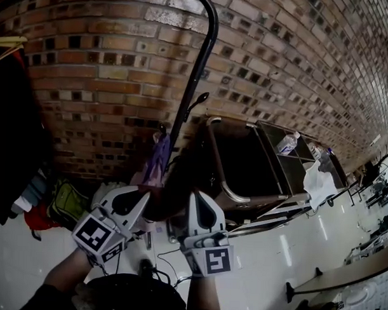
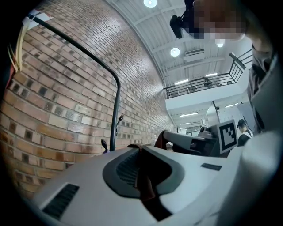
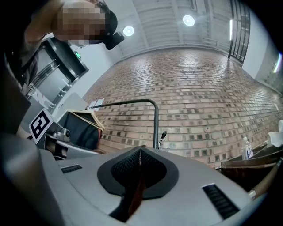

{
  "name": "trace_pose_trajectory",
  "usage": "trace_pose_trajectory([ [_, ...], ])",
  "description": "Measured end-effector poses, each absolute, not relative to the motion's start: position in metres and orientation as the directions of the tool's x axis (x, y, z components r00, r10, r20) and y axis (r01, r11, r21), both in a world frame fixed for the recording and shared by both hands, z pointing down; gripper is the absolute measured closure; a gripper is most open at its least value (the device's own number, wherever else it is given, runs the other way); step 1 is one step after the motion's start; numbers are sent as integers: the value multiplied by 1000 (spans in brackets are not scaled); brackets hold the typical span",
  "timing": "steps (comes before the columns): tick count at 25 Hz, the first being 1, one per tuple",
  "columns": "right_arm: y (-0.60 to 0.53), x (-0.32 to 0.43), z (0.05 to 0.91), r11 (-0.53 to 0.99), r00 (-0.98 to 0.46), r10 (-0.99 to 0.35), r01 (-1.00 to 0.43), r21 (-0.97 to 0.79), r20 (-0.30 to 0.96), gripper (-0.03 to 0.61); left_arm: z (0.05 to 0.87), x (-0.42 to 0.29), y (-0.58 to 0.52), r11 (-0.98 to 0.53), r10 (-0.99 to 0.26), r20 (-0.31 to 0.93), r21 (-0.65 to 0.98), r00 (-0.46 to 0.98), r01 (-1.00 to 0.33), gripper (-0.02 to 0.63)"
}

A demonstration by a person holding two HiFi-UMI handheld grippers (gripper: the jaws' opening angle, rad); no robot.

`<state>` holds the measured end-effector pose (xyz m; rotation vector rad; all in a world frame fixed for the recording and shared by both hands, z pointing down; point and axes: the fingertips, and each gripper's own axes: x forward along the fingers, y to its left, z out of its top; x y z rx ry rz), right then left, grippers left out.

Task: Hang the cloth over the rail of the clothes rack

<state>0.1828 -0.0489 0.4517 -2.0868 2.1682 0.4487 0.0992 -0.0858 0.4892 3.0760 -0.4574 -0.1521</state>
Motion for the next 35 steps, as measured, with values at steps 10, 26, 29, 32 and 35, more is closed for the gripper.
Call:
trace_pose_trajectory([
  [10, -84, 249, 388, 79, -133, -926, -983, 163, -353, 572, 417, 194, -116, -946, -287, -182, -101, 941, -308, 592],
  [26, -159, 361, 228, 189, -272, -835, -958, 216, -479, 572, 255, 314, -178, -906, -279, -369, -204, 886, -371, 591],
  [29, -175, 362, 206, 177, -289, -810, -950, 256, -511, 572, 231, 319, -186, -887, -272, -438, -231, 857, -400, 591],
  [32, -187, 364, 181, 156, -286, -769, -951, 266, -572, 572, 207, 322, -191, -855, -257, -512, -274, 820, -439, 591],
  [35, -192, 367, 156, 111, -268, -711, -955, 273, -650, 572, 181, 325, -196, -828, -236, -580, -301, 780, -474, 591],
])
